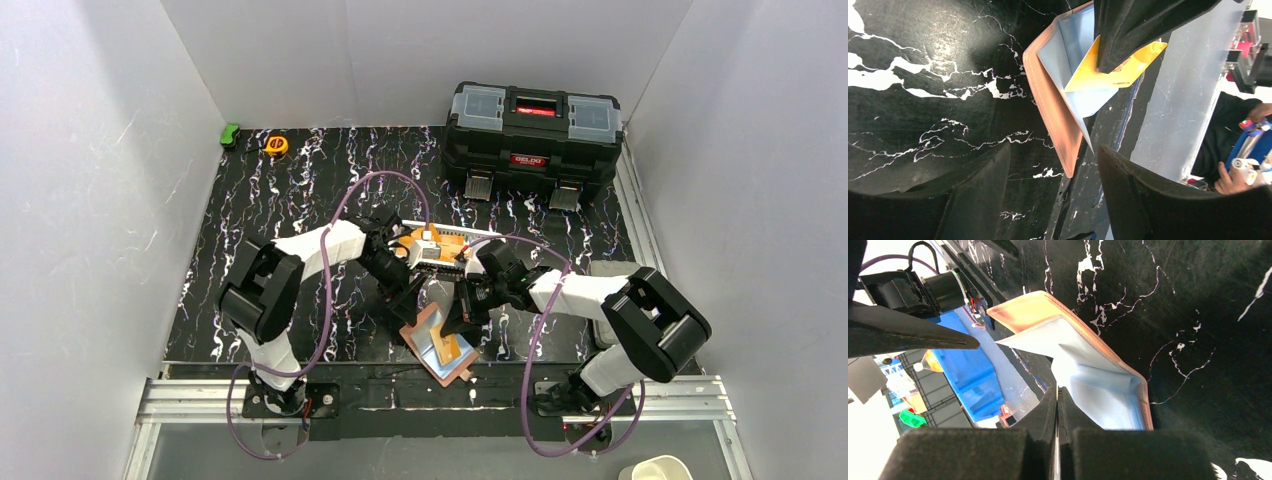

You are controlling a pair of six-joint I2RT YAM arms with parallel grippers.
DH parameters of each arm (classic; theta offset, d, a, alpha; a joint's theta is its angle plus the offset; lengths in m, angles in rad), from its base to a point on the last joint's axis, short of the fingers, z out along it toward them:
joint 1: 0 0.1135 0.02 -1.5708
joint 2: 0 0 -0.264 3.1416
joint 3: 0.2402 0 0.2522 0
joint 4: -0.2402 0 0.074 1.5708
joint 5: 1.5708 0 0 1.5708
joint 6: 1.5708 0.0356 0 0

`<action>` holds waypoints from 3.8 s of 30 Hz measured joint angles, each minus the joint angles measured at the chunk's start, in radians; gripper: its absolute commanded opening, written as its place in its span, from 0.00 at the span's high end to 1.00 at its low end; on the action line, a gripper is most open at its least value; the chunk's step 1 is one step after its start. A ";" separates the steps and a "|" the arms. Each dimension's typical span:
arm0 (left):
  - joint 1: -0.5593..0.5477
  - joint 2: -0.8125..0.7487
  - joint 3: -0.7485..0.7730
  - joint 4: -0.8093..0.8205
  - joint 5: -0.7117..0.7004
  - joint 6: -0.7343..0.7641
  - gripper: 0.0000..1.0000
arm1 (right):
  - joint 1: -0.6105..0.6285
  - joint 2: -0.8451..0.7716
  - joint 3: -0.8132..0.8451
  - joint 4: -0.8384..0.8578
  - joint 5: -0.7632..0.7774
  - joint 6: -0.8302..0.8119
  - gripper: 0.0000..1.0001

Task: Put the credit cards into the card holder
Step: Insert the credit card into the card holder.

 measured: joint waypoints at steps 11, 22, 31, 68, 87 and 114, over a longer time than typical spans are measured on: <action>-0.041 0.080 0.031 0.008 0.073 -0.028 0.40 | 0.000 -0.001 0.000 0.001 0.000 -0.012 0.99; -0.094 0.089 0.034 0.050 0.019 -0.066 0.75 | 0.000 -0.003 0.000 0.011 0.000 -0.023 0.99; -0.095 0.077 -0.005 0.143 -0.092 -0.148 1.00 | 0.000 -0.018 0.004 0.011 0.011 -0.024 0.99; 0.141 -0.298 -0.278 0.158 -0.425 -0.715 1.00 | 0.000 0.008 0.057 0.041 -0.011 0.031 0.99; 0.150 -0.300 -0.314 0.235 -0.388 -0.791 1.00 | 0.013 0.047 0.023 0.010 -0.012 0.018 0.99; 0.150 -0.313 -0.320 0.243 -0.364 -0.787 1.00 | 0.013 0.066 0.016 0.030 -0.011 0.004 0.99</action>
